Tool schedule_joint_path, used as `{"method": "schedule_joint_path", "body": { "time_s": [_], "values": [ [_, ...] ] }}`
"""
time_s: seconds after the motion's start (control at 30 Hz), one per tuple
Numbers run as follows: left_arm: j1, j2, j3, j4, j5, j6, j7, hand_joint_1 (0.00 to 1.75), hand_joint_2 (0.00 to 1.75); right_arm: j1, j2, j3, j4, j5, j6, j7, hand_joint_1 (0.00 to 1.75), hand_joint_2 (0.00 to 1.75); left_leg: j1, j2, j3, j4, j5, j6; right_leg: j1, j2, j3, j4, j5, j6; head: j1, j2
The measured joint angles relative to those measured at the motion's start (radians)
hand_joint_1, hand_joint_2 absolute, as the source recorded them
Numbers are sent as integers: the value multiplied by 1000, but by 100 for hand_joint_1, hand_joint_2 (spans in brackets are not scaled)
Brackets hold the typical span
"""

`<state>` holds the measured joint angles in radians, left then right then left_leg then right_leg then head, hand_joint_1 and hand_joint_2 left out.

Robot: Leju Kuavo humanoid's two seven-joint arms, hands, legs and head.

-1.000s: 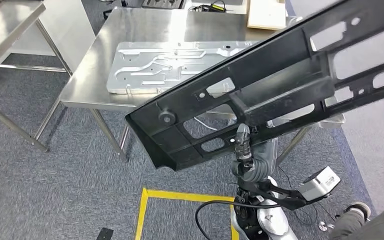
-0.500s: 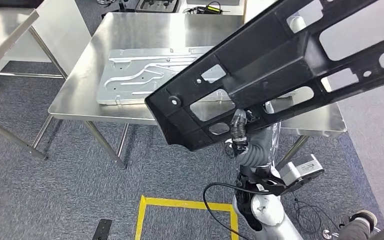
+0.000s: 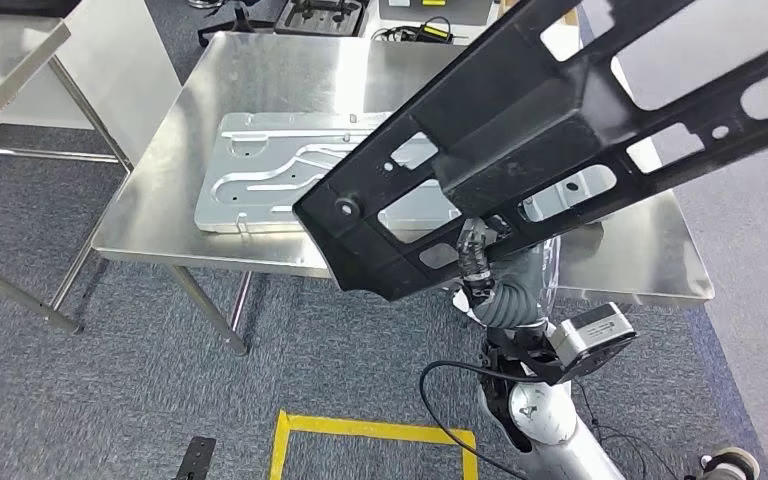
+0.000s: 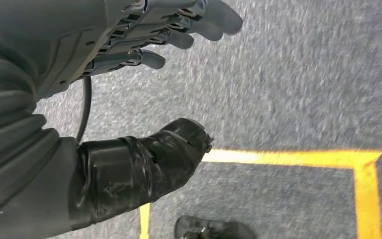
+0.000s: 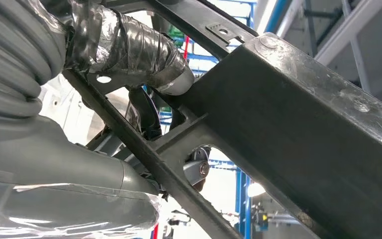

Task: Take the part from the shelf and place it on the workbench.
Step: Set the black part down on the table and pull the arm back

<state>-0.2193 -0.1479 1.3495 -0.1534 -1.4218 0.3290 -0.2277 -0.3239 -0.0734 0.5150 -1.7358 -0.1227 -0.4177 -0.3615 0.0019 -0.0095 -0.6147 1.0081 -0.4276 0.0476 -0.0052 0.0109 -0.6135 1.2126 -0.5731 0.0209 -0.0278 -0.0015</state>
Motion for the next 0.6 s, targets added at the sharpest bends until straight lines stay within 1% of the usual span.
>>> {"method": "schedule_joint_path", "body": {
  "time_s": [0.03, 0.07, 0.1, 0.13, 0.17, 0.2, 0.23, 0.27, 0.33, 0.37, 0.4, 0.43, 0.47, 0.53, 0.57, 0.6],
  "values": [
    [0, 0, 0, 0, 0, 0, 0, 0, 175, -1, -4, 0, 1, 1, 0, 1, 175, 175, 0, 0, 7, 1, -7, 1, -1, 0, -40, 52, -22, 3, 0, 0],
    [0, 0, 1, 0, 0, 1, 0, 0, 175, 0, -9, 0, 2, 4, 1, 4, 175, 175, -1, -1, 15, 2, -16, 0, -3, 0, -70, 79, -32, 6, 0, 0],
    [1, 0, 1, 0, -1, 1, 0, 0, 175, -1, -13, 0, 4, 10, 2, 8, 175, 175, -1, -2, 25, 3, -25, 0, -4, 0, -85, 75, -24, 7, 0, 0],
    [2, 0, 2, 0, -3, 0, 1, 0, 175, -3, -19, 0, 5, 20, 4, 13, 175, 175, -1, -2, 37, 5, -35, -2, -5, 0, -84, 36, 10, 6, 1, 0],
    [3, 0, 2, 0, -6, 0, 2, 0, 175, -8, -26, 0, 5, 32, 8, 20, 175, 175, -1, -3, 50, 6, -46, -4, -6, -1, -72, -26, 63, 4, 1, 0],
    [3, -1, 3, 0, -9, -1, 2, 0, 175, -14, -34, -1, 6, 44, 14, 26, 175, 175, -2, -3, 61, 10, -57, -7, -5, -1, -60, -86, 108, 1, 0, 0],
    [2, -1, 4, 0, -13, -2, 3, 0, 175, -22, -43, -2, 6, 56, 21, 33, 175, 175, -2, -4, 67, 12, -67, -12, -3, -1, -49, -133, 139, -5, 0, 0],
    [0, -1, 4, 0, -16, -3, 4, 0, 175, -29, -53, -5, 7, 65, 26, 39, 175, 175, -2, -5, 69, 13, -73, -18, 0, -1, -44, -159, 156, -12, -1, 0],
    [-1, -1, 5, 0, -20, -4, 5, 0, 175, -40, -68, -12, 6, 75, 34, 49, 175, 175, -3, -6, 73, 15, -81, -30, 4, 1, -37, -170, 152, -27, -1, 0],
    [-1, -1, 5, 0, -21, -4, 6, 0, 175, -44, -75, -16, 6, 79, 37, 52, 175, 175, -2, -5, 75, 19, -85, -35, 3, 1, -29, -174, 154, -34, -1, 0],
    [-1, -1, 6, 0, -22, -4, 6, 0, 175, -51, -80, -19, 6, 83, 40, 54, 175, 175, -2, -4, 71, 35, -91, -39, 1, 1, -19, -178, 151, -41, -2, 0],
    [-2, -1, 6, 0, -24, -4, 7, 0, 175, -60, -86, -21, 6, 89, 45, 58, 175, 175, 0, -3, 55, 68, -101, -44, -1, 1, -8, -181, 147, -46, -4, 0],
    [-3, -1, 6, 0, -27, -5, 8, 0, 175, -71, -92, -24, 7, 96, 52, 62, 175, 175, 1, -1, 25, 121, -116, -47, -2, 1, 1, -183, 143, -50, -5, 0],
    [-4, -2, 6, 0, -32, -6, 11, 0, 175, -93, -108, -30, 12, 111, 76, 76, 175, 175, 2, 1, -59, 242, -155, -50, -1, 1, 13, -183, 130, -53, -7, 0],
    [-3, -2, 6, 0, -34, -6, 13, 0, 175, -101, -116, -34, 16, 117, 89, 83, 175, 175, 2, 1, -92, 275, -165, -51, 0, 1, 21, -183, 123, -53, -7, 0],
    [-3, -3, 6, 0, -35, -6, 13, 0, 175, -108, -124, -37, 21, 121, 100, 89, 175, 175, 2, 1, -111, 276, -158, -50, 1, 2, 31, -183, 114, -52, -7, 0]
  ]
}}
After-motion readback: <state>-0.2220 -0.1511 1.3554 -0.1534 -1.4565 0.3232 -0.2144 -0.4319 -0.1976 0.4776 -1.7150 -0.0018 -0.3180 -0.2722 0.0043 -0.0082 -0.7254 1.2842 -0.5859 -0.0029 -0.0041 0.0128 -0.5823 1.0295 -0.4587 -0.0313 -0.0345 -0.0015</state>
